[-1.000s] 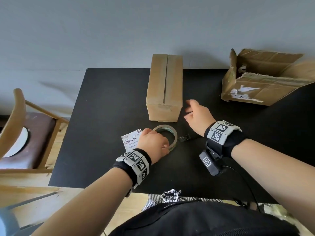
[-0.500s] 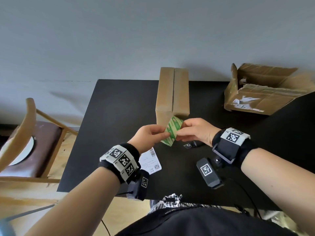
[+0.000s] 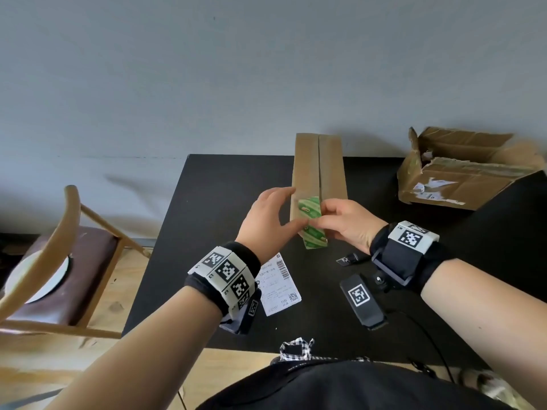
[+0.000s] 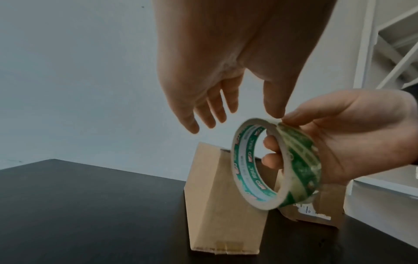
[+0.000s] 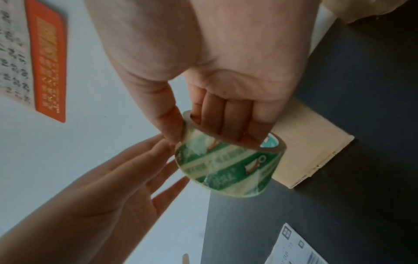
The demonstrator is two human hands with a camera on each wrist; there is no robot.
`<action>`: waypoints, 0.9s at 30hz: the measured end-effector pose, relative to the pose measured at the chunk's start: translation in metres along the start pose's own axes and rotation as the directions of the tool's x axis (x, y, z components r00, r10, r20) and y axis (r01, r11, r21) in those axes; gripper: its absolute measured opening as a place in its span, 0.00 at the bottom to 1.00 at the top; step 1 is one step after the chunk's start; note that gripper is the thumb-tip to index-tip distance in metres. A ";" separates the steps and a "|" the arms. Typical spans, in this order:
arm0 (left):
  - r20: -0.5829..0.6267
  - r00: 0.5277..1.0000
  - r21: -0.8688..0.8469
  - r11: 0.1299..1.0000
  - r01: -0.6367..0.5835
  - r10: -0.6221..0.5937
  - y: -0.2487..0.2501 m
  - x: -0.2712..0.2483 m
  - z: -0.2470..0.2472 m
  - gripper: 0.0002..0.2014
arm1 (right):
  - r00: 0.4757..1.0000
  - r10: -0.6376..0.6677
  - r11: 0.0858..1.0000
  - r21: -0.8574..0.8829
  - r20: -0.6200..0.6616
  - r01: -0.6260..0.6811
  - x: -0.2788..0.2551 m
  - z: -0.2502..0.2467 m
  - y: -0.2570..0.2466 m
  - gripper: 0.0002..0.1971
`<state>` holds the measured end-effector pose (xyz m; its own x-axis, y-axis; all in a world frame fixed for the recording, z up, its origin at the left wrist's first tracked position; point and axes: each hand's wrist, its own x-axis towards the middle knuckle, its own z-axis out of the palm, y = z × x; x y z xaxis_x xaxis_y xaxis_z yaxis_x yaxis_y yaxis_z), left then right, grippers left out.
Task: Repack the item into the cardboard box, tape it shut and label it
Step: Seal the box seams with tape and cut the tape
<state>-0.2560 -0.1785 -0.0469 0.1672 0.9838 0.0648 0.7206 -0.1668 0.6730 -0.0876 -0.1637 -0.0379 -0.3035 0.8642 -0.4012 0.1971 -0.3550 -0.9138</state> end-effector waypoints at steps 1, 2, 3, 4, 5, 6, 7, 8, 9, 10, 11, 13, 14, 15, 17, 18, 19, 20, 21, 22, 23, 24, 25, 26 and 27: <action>0.021 0.999 0.014 0.999 -0.033 0.032 0.001 0.001 -0.004 0.29 | 1.000 -0.019 1.000 -0.013 0.010 0.019 -0.002 0.004 -0.003 0.06; 0.044 0.997 0.020 0.998 -0.057 0.056 0.002 0.002 -0.007 0.29 | 0.999 -0.036 0.999 -0.030 0.022 0.037 -0.003 0.007 -0.005 0.07; 0.056 0.996 0.021 0.997 -0.075 0.074 0.002 0.002 -0.010 0.28 | 0.998 -0.056 0.997 -0.046 0.034 0.058 -0.004 0.009 -0.009 0.06; 0.061 0.994 0.020 0.996 -0.087 0.085 0.001 0.002 -0.012 0.27 | 0.997 -0.072 0.996 -0.057 0.039 0.074 -0.006 0.011 -0.013 0.05; 0.061 0.994 0.019 0.995 -0.097 0.096 0.000 0.002 -0.015 0.26 | 0.996 -0.083 0.995 -0.055 0.040 0.086 -0.006 0.013 -0.017 0.04; 0.057 0.993 0.018 0.994 -0.109 0.108 -0.001 0.003 -0.017 0.25 | 0.995 -0.094 0.994 -0.054 0.036 0.096 -0.006 0.014 -0.020 0.04; 0.048 0.992 0.017 0.993 -0.120 0.119 -0.001 0.004 -0.018 0.25 | 0.994 -0.106 0.992 -0.072 0.025 0.107 -0.006 0.015 -0.023 0.04; 0.031 0.990 0.016 0.991 -0.136 0.136 0.000 0.005 -0.021 0.24 | 0.992 -0.126 0.985 -0.117 0.004 0.125 -0.005 0.016 -0.027 0.04; 0.013 0.989 0.013 0.989 -0.149 0.149 0.000 0.007 -0.023 0.23 | 0.989 -0.147 0.976 -0.163 -0.014 0.143 -0.004 0.016 -0.029 0.04; -0.007 0.987 0.011 0.987 -0.160 0.160 0.001 0.008 -0.026 0.23 | 0.985 -0.169 0.967 -0.198 -0.028 0.160 -0.003 0.017 -0.032 0.04; -0.029 0.985 0.011 0.986 -0.169 0.169 0.002 0.010 -0.028 0.22 | 0.981 -0.189 0.959 -0.223 -0.039 0.176 -0.002 0.017 -0.034 0.04; -0.071 0.981 0.014 0.984 -0.180 0.180 0.005 0.011 -0.031 0.22 | 0.973 -0.225 0.944 -0.260 -0.058 0.203 -0.001 0.019 -0.038 0.06; -0.088 0.978 0.019 0.982 -0.186 0.187 0.006 0.011 -0.033 0.22 | 0.969 -0.239 0.939 -0.268 -0.060 0.215 -0.001 0.020 -0.039 0.06; -0.101 0.976 0.026 0.981 -0.193 0.194 0.006 0.011 -0.035 0.22 | 0.966 -0.250 0.936 -0.271 -0.060 0.225 0.000 0.021 -0.040 0.06; -0.115 0.972 0.052 0.978 -0.201 0.206 0.005 0.011 -0.037 0.22 | 0.963 -0.262 0.932 -0.276 -0.058 0.236 0.001 0.025 -0.042 0.07; -0.119 0.970 0.065 0.977 -0.204 0.210 0.004 0.011 -0.038 0.21 | 0.963 -0.264 0.932 -0.274 -0.058 0.239 0.003 0.026 -0.042 0.08; -0.124 0.969 0.076 0.975 -0.207 0.215 0.003 0.012 -0.039 0.21 | 0.962 -0.267 0.932 -0.269 -0.057 0.243 0.005 0.028 -0.043 0.09; -0.131 0.967 0.085 0.974 -0.210 0.220 0.001 0.012 -0.041 0.21 | 0.961 -0.271 0.932 -0.263 -0.053 0.249 0.006 0.030 -0.043 0.10; -0.138 0.965 0.094 0.973 -0.211 0.223 0.000 0.012 -0.042 0.21 | 0.961 -0.271 0.933 -0.256 -0.046 0.251 0.006 0.032 -0.044 0.11; -0.145 0.964 0.103 0.972 -0.211 0.224 -0.002 0.012 -0.043 0.21 | 0.962 -0.270 0.936 -0.244 -0.034 0.254 0.007 0.034 -0.045 0.12; -0.149 0.963 0.111 0.971 -0.210 0.225 -0.003 0.012 -0.044 0.21 | 0.963 -0.267 0.939 -0.231 -0.025 0.254 0.009 0.036 -0.046 0.13; -0.152 0.962 0.117 0.971 -0.210 0.227 -0.004 0.012 -0.045 0.21 | 0.964 -0.265 0.941 -0.224 -0.017 0.255 0.009 0.037 -0.047 0.13; -0.154 0.962 0.116 0.971 -0.211 0.227 -0.005 0.012 -0.046 0.21 | 0.964 -0.265 0.941 -0.221 -0.011 0.256 0.011 0.038 -0.048 0.13; -0.157 0.962 0.108 0.972 -0.207 0.223 -0.006 0.011 -0.047 0.21 | 0.964 -0.266 0.940 -0.223 -0.008 0.258 0.012 0.039 -0.048 0.13; -0.163 0.964 0.091 0.976 -0.198 0.211 -0.007 0.011 -0.048 0.20 | 0.963 -0.269 0.938 -0.226 -0.002 0.261 0.012 0.039 -0.049 0.14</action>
<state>-0.2911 -0.1633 -0.0158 0.2034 0.9237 0.3246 0.7311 -0.3638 0.5771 -0.1377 -0.1495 -0.0006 -0.3435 0.9285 -0.1408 0.3164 -0.0268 -0.9483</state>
